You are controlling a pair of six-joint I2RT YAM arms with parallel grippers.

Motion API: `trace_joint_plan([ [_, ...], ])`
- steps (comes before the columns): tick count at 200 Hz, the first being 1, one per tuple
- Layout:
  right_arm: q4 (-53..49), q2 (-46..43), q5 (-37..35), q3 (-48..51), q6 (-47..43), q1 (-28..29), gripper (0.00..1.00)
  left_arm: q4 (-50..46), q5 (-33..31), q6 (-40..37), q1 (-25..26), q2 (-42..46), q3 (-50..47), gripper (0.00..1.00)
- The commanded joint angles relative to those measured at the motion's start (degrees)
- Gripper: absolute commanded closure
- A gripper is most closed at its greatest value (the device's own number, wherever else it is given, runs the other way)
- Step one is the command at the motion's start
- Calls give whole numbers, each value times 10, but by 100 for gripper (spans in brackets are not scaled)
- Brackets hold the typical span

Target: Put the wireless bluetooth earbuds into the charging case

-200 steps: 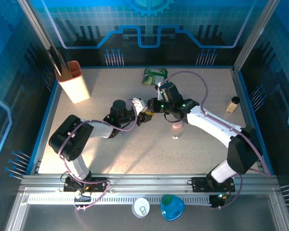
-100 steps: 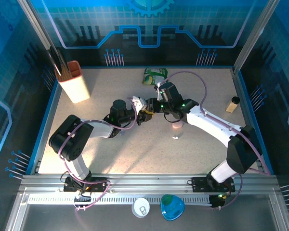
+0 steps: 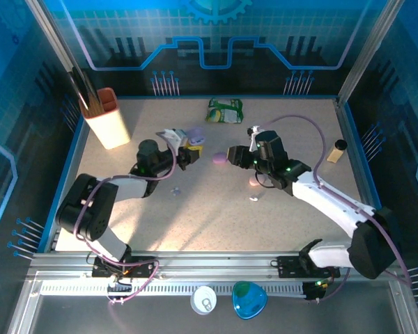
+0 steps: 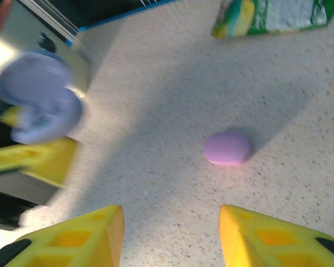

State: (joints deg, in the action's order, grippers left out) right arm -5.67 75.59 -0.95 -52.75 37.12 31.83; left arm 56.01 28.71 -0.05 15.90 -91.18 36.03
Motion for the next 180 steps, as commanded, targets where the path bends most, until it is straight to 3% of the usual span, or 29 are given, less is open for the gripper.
trace_joint_plan([
  [1, 38, 54, 57, -1, 16, 0, 51, 24, 4, 25, -15, 51, -15, 73],
  [74, 125, 294, 232, -102, 54, 60, 53, -33, -3, 11, -18, 143, -10, 72],
  [180, 108, 437, 288, -211, 59, 127, 54, -22, 13, 16, -18, 122, -11, 72],
])
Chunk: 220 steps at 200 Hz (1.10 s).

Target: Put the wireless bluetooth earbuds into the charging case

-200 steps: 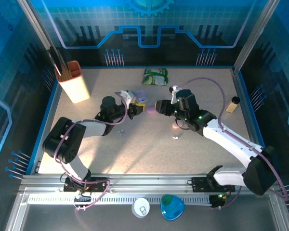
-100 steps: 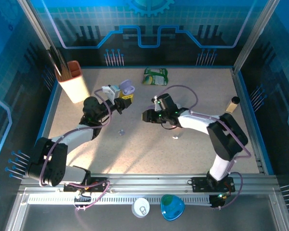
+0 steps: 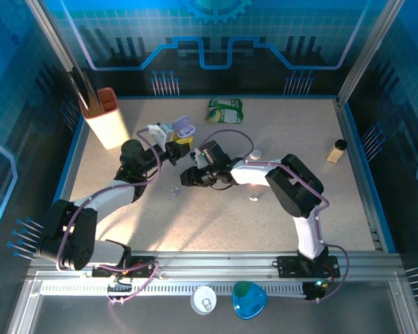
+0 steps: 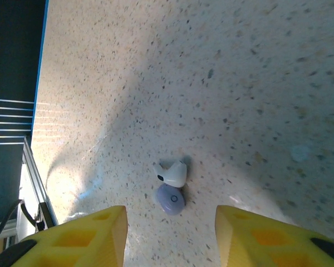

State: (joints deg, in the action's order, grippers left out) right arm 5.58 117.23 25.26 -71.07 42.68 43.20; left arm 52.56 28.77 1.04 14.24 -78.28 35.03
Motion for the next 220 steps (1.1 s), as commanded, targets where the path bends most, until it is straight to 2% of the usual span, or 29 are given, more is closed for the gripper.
trace_joint_plan([
  [1, -5, 21, 26, -29, 3, 14, 54, 13, 12, 5, -2, -7, -1, 72],
  [76, -33, 59, 37, -69, -8, 31, 54, 11, 13, 0, -2, -6, -4, 72],
  [170, -55, 78, 33, -75, -22, 39, 54, 6, 14, -5, -2, -20, 2, 72],
  [220, -62, 95, 42, -89, -28, 42, 62, 9, 10, -4, -2, -28, 1, 72],
])
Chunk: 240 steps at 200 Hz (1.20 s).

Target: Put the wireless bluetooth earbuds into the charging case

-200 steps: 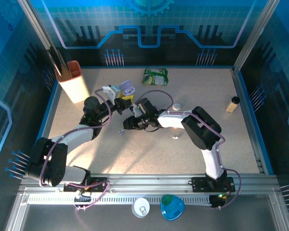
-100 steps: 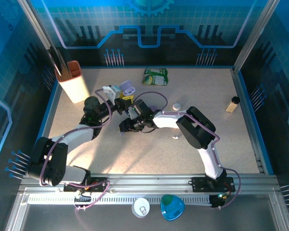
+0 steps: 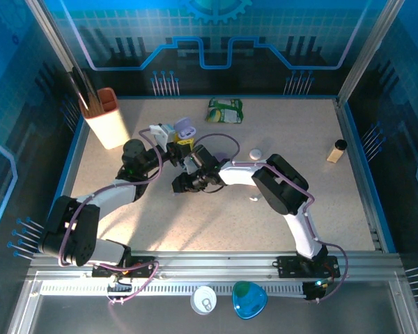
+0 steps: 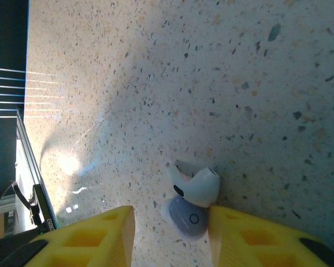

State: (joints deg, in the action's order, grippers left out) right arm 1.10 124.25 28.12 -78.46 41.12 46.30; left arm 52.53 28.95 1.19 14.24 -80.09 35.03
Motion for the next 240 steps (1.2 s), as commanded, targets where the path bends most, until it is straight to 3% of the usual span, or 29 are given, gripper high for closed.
trace_joint_plan([
  [1, -18, 25, 13, -15, -13, 11, 63, 9, 9, -6, -2, -10, 1, 72],
  [92, -136, 49, -43, -64, -106, 28, 66, 17, 7, -5, -2, -13, -3, 72],
  [128, -161, 57, -59, -75, -121, 32, 72, 13, -1, -11, -3, -10, -5, 72],
  [190, -136, 15, -75, -43, -101, 25, 80, 13, -5, -12, -4, -9, -5, 72],
  [240, -39, -78, -82, 79, -47, -4, 82, 24, -14, -12, -4, -10, -8, 72],
])
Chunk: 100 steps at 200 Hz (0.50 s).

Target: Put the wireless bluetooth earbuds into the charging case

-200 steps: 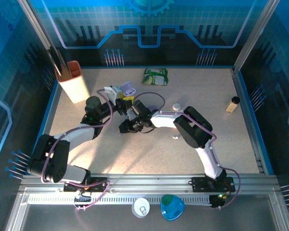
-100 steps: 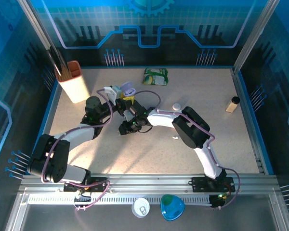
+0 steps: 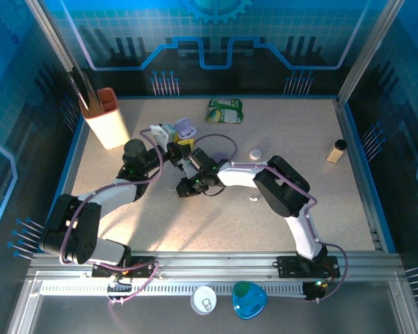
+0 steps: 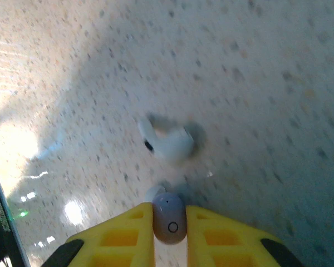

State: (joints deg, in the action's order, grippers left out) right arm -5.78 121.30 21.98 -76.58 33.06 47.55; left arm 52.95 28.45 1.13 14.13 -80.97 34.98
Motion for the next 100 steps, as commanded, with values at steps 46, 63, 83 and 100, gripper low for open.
trace_joint_plan([
  [46, 53, -140, -59, 185, 53, -56, 81, 29, 0, -5, -3, -11, -4, 72],
  [63, 47, -176, -73, 227, 52, -74, 81, 32, 3, -2, -3, -14, -4, 72],
  [83, 29, -214, -93, 272, 47, -95, 81, 33, 4, -1, -3, -15, -4, 72],
  [100, 15, -238, -110, 304, 44, -110, 81, 33, 5, -1, -3, -16, -4, 72],
])
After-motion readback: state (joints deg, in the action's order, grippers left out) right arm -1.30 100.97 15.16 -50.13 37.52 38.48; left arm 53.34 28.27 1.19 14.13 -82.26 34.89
